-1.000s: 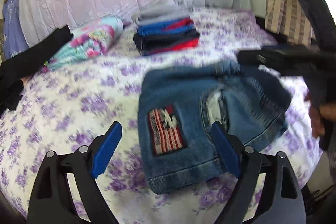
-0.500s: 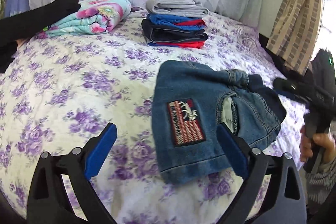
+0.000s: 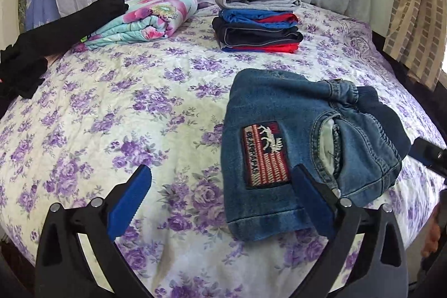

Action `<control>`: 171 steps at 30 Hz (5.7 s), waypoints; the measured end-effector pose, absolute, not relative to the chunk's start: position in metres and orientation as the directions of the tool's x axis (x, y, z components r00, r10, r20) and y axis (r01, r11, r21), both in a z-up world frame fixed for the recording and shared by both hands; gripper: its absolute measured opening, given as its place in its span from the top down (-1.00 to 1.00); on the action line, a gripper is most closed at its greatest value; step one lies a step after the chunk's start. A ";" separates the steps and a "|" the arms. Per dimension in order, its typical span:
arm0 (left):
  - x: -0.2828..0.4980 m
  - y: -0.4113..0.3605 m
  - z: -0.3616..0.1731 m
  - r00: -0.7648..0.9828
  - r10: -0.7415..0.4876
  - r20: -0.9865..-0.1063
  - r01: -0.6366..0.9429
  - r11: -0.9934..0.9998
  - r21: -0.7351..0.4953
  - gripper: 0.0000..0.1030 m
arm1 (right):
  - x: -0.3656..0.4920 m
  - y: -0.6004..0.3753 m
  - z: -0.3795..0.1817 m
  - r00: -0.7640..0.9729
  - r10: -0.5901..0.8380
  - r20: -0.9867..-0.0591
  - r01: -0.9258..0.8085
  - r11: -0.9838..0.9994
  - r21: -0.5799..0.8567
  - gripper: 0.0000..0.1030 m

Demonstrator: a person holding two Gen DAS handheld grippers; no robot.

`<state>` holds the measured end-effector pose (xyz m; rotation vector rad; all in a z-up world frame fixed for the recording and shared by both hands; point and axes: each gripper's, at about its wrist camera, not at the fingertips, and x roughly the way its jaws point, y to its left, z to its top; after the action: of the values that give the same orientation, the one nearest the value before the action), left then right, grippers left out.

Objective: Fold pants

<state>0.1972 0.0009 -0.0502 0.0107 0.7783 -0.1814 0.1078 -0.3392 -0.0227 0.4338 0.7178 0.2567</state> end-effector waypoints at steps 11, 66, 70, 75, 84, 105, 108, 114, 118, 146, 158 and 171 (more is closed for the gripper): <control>0.201 -0.021 -0.055 0.681 -0.172 -0.712 0.192 0.980 -0.054 -0.91 | 0.113 -0.337 -0.042 0.662 0.494 -0.564 -0.063 0.786 0.615 -0.93; 0.151 -0.126 -0.068 0.574 -0.529 -0.626 0.652 0.757 -0.042 -0.91 | 0.248 -0.236 0.038 0.189 0.869 -0.458 -0.319 0.495 0.808 -0.93; 0.140 -0.134 -0.080 0.623 -0.487 -0.612 0.664 0.743 0.083 -0.91 | 0.282 -0.213 0.019 0.095 0.831 -0.548 -0.253 0.553 0.794 -0.93; 0.144 -0.133 -0.079 0.614 -0.501 -0.610 0.665 0.745 0.058 -0.91 | 0.310 -0.224 -0.006 0.055 0.794 -0.606 -0.143 0.607 0.782 -0.67; 0.154 -0.088 -0.051 0.613 -0.569 -0.548 0.619 0.777 -0.115 -0.91 | 0.309 -0.190 0.028 0.005 0.853 -0.523 -0.234 0.509 0.828 -0.93; 0.173 -0.064 -0.040 0.634 -0.534 -0.559 0.546 0.821 -0.165 -0.91 | 0.221 -0.270 0.058 0.200 0.807 -0.556 -0.281 0.591 0.757 -0.93; 0.194 -0.070 -0.061 0.573 -0.491 -0.656 0.525 0.835 -0.166 -0.91 | 0.202 -0.294 0.013 0.198 0.797 -0.571 -0.164 0.601 0.782 -0.92; 0.169 -0.075 -0.054 0.633 -0.457 -0.625 0.561 0.827 -0.036 -0.91 | 0.178 -0.347 0.003 0.341 0.875 -0.344 -0.105 0.399 0.911 -0.91; 0.165 -0.049 -0.032 0.695 -0.416 -0.587 0.521 0.853 0.012 -0.91 | 0.147 -0.375 0.028 0.520 0.711 -0.472 -0.133 0.614 0.778 -0.93; 0.265 0.000 -0.085 0.477 -0.479 -0.737 0.314 0.876 -0.366 -0.92 | 0.161 -0.340 -0.059 0.501 0.686 -0.527 0.001 0.609 0.794 -0.93; 0.275 0.009 -0.106 0.409 -0.595 -0.692 0.291 0.803 -0.519 -0.92 | 0.155 -0.337 -0.067 0.524 0.705 -0.477 -0.099 0.607 0.789 -0.93; 0.269 0.016 -0.111 0.368 -0.686 -0.628 0.298 0.727 -0.619 -0.85 | 0.158 -0.328 -0.064 0.572 0.678 -0.461 -0.081 0.606 0.791 -0.93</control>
<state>0.2687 0.0157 -0.1110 -0.4410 1.0101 -0.6583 0.1584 -0.3281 -0.0638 0.8047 0.8518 0.5058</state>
